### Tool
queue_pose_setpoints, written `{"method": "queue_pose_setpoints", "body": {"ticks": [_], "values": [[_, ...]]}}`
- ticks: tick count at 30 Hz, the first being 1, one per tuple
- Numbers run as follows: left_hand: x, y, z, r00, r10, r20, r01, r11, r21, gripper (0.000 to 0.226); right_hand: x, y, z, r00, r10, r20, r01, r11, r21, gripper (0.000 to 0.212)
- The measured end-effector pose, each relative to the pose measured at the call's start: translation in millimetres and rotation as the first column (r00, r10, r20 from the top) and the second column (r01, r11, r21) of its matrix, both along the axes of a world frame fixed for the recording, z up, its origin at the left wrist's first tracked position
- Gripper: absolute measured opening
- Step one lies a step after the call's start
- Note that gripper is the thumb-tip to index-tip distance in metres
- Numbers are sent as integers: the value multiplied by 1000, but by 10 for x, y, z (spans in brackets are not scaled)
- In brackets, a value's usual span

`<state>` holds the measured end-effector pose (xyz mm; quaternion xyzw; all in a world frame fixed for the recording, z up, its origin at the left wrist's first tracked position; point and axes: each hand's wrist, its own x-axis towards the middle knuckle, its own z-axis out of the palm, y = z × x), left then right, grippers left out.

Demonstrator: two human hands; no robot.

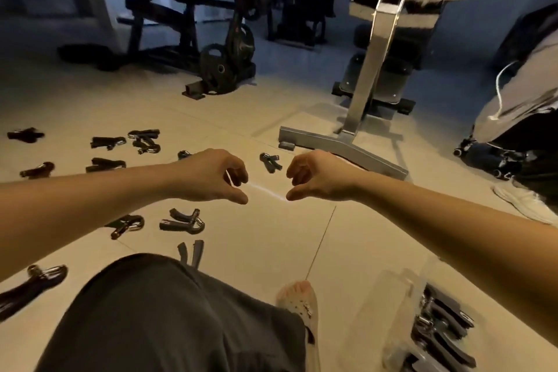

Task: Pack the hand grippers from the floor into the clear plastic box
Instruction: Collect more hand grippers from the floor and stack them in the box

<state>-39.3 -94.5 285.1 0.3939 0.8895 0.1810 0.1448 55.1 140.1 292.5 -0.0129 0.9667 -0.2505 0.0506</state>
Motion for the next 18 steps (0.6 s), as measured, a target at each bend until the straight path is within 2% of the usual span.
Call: {"method": "queue_pose_setpoints", "body": {"ticks": [6,13,18], "values": [[-141,-693,136,994,104,-37,-105,994,-26,42,-421,-700,-52,999,21,-31,-21,1000,2,48],[-332,-981,251,980,188,-68,-191,980,-47,42,-882,-1217,-383,999,39,8,-39,999,3,47],[-719,-998,87,974,209,-92,-223,956,-189,44,-1341,-1351,-848,995,75,72,-81,993,86,49]]}}
